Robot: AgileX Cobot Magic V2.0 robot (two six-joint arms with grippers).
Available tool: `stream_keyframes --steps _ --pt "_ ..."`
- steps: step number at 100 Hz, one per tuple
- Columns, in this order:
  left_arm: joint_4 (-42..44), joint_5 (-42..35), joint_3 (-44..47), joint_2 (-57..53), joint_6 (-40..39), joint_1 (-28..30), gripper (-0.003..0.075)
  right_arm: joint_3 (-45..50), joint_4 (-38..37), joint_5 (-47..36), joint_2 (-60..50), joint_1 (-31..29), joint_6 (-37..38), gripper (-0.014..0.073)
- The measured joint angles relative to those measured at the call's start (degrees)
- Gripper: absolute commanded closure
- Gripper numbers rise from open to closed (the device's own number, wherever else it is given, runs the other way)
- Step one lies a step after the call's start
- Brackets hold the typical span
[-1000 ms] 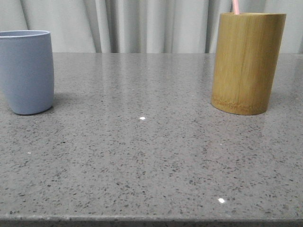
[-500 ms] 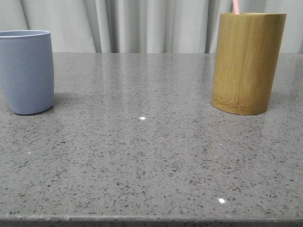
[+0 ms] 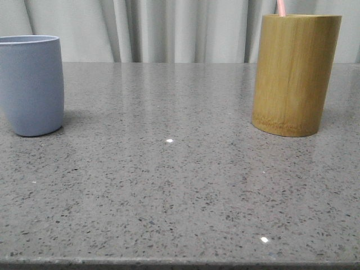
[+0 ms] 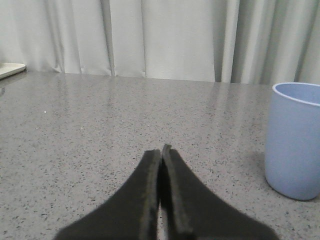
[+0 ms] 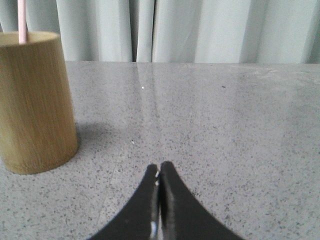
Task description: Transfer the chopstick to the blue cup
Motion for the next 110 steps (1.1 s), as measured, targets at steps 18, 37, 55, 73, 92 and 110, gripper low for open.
stream_keyframes --steps 18,37,55,73,92,110 --pt "-0.4 6.6 -9.4 2.5 0.0 0.0 0.0739 -9.4 0.2 9.8 2.9 0.0 0.0 0.0699" --pt "-0.7 8.0 -18.0 11.1 0.0 0.0 0.0739 -18.6 2.0 17.8 12.3 0.0 0.0 0.0699" --pt "-0.8 14.2 -26.3 20.9 0.0 0.0 0.0692 -26.4 2.7 21.3 22.3 0.0 0.0 0.0663" --pt "-0.8 16.5 -31.5 29.1 0.0 0.0 0.0462 -32.0 2.7 21.7 30.3 0.0 0.0 0.0431" --pt "-0.8 16.7 -33.9 33.5 0.0 0.0 0.0323 -34.5 2.9 21.7 35.1 0.0 0.0 0.0290" --pt "-0.8 16.6 -34.0 34.0 0.0 0.0 0.0323 -34.6 2.9 20.9 35.7 0.0 0.0 0.0290"
